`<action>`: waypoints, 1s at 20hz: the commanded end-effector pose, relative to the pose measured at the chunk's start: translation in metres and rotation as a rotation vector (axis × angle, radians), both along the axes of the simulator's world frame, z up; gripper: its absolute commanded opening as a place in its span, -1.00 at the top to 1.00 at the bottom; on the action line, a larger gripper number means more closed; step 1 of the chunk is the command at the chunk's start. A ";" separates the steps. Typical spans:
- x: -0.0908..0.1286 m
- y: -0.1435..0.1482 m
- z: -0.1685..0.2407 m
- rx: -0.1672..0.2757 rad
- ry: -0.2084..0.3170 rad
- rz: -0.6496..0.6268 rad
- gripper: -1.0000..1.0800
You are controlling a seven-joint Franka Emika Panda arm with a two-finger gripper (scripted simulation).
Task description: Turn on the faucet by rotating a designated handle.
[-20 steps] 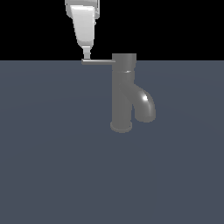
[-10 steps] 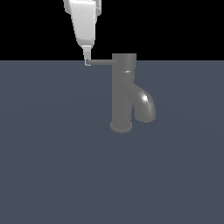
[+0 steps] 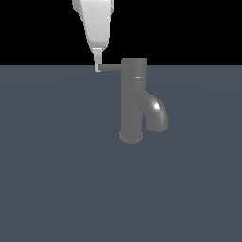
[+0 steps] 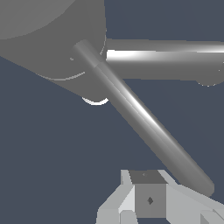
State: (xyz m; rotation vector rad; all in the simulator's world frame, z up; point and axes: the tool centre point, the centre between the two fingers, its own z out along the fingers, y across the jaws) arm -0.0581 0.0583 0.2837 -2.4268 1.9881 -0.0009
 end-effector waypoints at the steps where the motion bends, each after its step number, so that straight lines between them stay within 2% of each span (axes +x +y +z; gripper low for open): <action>1: -0.005 -0.017 0.000 -0.002 0.001 -0.015 1.00; 18: -0.045 -0.081 0.000 -0.003 0.003 -0.017 1.00; 20: -0.041 -0.071 0.000 -0.002 0.002 -0.004 1.00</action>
